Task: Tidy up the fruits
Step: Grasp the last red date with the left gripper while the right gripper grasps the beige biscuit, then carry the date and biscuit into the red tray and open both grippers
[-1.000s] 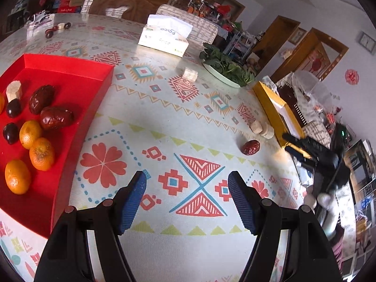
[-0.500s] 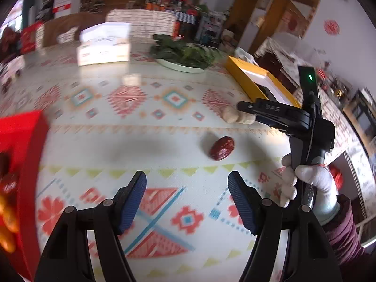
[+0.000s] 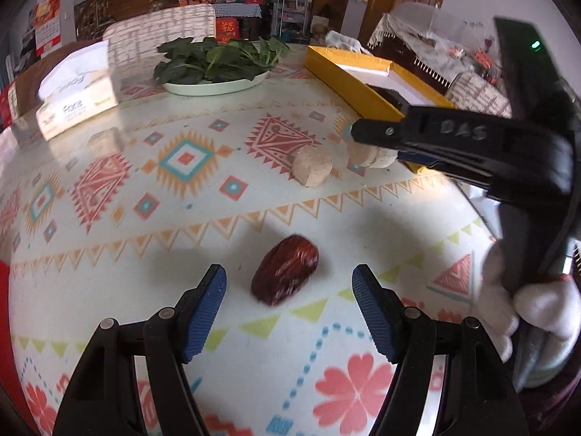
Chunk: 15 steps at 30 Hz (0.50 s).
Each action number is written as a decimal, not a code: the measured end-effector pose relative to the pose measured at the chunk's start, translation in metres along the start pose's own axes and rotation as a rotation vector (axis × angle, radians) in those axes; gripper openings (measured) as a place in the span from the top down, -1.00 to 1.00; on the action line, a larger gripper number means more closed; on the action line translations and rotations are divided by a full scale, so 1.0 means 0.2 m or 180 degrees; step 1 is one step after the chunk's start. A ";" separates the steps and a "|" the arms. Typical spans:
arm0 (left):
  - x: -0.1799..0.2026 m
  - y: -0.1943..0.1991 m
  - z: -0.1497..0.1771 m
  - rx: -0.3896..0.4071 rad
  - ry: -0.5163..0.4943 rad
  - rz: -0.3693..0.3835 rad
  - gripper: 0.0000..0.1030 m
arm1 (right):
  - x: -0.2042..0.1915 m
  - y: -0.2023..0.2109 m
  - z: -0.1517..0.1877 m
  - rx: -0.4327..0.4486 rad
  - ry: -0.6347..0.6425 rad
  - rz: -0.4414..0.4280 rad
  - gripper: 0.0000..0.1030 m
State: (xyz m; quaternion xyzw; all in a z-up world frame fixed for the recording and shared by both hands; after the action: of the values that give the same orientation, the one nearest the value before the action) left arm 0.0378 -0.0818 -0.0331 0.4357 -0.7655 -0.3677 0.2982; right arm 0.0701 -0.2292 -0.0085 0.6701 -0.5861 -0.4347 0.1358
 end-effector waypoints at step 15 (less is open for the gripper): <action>-0.14 0.15 0.00 0.0289 0.0302 -0.0170 0.47 | -0.01 0.02 0.01 -0.0037 -0.0137 -0.0305 0.29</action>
State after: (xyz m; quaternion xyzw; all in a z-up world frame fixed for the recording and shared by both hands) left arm 0.0358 -0.0463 -0.0125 0.4860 -0.7545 -0.3194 0.3042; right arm 0.0666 -0.2285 -0.0059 0.6871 -0.5535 -0.4585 0.1061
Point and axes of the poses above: each gripper's, at about its wrist camera, not at the fingertips, and y roughly against the way its jaws point, x to its right, z to its underside, the point moved 5 cm from there along -y, roughly the way its jaws point, and after that the axes turned 2 degrees about -x, right-handed, at the moved point
